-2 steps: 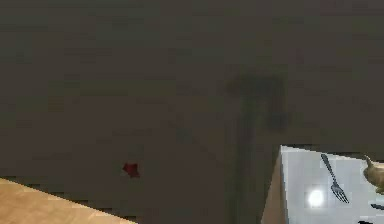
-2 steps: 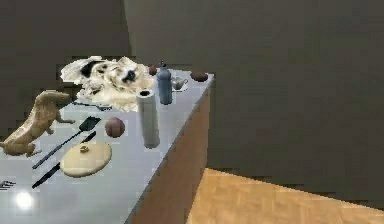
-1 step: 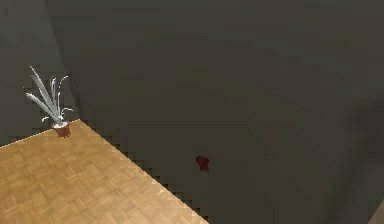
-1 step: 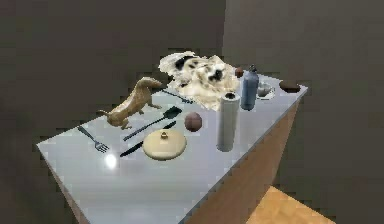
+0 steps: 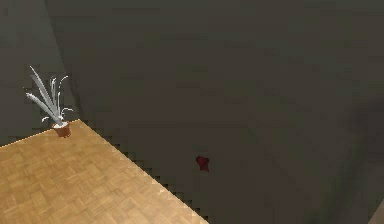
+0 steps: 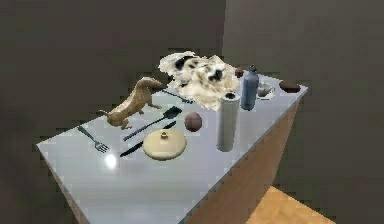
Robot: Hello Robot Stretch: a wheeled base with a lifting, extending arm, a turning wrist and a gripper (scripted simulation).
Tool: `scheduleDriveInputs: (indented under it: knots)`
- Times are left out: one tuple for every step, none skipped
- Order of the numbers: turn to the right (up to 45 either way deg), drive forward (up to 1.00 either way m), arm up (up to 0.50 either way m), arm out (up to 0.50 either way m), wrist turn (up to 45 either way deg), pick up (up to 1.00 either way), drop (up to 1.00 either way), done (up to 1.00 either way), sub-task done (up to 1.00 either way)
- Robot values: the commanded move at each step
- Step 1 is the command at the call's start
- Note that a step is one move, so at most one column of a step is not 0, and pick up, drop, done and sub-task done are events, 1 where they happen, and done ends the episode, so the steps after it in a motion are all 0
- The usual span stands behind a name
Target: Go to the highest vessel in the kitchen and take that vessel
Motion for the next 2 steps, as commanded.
scheduleDriveInputs:
  knots:
    - [0.0, 0.00, 0.38, 0.00, 0.0, 0.00, 0.00, 0.00, 0.00]
    - [0.0, 0.00, 0.00, 0.20, 0.0, 0.00, 0.00, 0.00, 0.00]
